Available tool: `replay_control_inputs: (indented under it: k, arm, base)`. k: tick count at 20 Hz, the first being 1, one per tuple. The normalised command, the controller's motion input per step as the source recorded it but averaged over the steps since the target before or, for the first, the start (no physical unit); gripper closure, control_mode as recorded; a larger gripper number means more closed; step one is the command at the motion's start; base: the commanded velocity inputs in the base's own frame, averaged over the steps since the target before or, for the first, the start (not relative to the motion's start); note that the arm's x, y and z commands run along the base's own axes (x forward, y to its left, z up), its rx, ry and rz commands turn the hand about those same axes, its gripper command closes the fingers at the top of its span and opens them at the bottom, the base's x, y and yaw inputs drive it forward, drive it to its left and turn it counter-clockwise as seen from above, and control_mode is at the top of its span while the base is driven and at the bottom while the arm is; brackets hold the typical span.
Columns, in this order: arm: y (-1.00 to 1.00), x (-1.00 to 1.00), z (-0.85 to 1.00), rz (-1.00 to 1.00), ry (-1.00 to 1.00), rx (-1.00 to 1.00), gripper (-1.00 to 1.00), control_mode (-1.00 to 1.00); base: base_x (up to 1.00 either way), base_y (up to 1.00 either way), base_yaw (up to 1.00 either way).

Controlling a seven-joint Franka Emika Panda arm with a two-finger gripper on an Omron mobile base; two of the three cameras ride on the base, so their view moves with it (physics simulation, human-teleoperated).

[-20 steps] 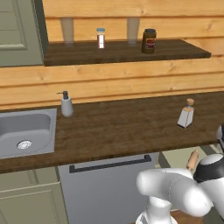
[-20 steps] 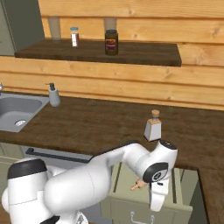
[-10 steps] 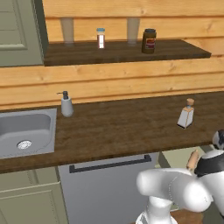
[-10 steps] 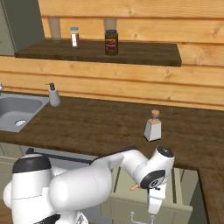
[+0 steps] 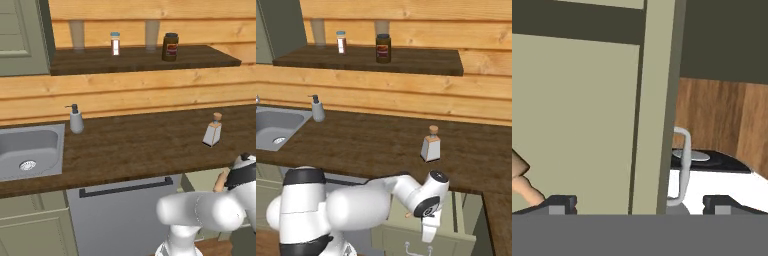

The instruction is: Pick the rolling pin from the drawer and place it on the counter.

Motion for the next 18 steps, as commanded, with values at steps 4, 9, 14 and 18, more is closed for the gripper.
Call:
replay_control_inputs:
  k: [4,9,14,18]
  arm:
    - [0.00,0.14,-0.31,0.00,0.00,0.02,-1.00,-1.00]
    - [-0.01,-0.28,0.00,0.00,0.00,0.00,-1.00,-1.00]
    - [-0.19,-0.99,-0.04,0.00,0.00,0.00,-1.00,-1.00]
    - [-0.37,-1.00,-0.17,0.00,0.00,0.00,-1.00,-1.00]
  base:
    - [0.00,0.00,0.00]
    - [0.00,0.00,0.00]
    - [0.00,0.00,0.00]
    - [0.00,0.00,0.00]
